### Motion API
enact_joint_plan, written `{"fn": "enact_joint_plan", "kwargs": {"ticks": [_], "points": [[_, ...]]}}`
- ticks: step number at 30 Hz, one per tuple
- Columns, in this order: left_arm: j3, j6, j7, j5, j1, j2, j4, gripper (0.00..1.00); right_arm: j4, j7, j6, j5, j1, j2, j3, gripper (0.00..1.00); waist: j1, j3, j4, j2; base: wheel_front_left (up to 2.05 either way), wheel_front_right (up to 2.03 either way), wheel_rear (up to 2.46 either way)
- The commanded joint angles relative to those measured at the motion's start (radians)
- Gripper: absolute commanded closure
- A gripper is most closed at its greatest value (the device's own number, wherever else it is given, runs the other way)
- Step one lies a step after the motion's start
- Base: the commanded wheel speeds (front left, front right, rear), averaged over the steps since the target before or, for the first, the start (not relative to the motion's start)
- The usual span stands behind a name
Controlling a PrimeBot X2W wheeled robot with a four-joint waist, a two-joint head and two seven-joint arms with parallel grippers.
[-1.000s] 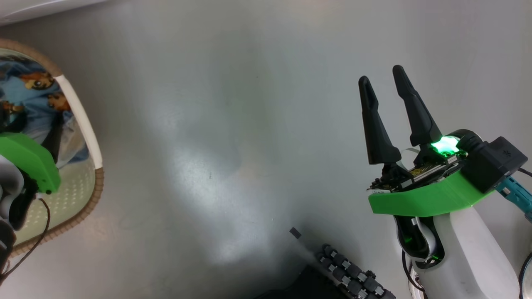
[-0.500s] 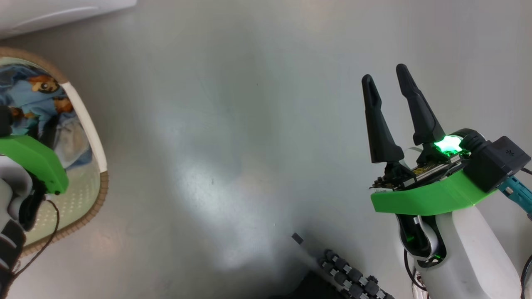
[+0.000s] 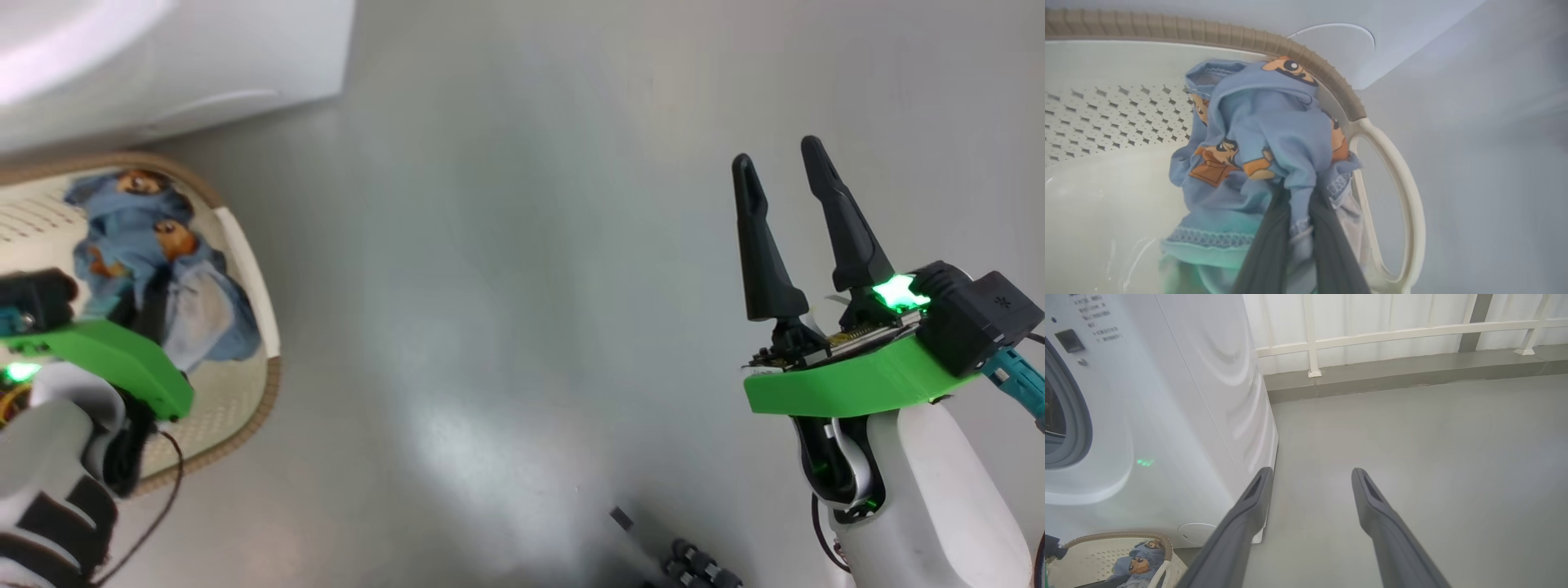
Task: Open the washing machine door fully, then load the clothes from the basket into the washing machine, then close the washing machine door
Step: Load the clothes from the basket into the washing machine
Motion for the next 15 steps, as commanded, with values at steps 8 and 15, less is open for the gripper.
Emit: {"fn": "enact_joint_plan", "kwargs": {"ticks": [8,15], "points": [[0.225,0.001,-0.015,0.142,0.154,-0.006,-0.115,1.00,0.013,-0.005,0.004,-0.050,0.088,-0.006,-0.028,0.00,0.0000,-0.213,0.119,0.0000,0.00,0.00,0.00],[0.431,0.001,-0.015,0.335,0.303,-0.057,-0.210,1.00,0.034,-0.005,0.004,-0.076,0.146,-0.009,-0.055,0.00,0.0000,-0.324,0.167,0.0000,0.00,0.00,0.00]]}}
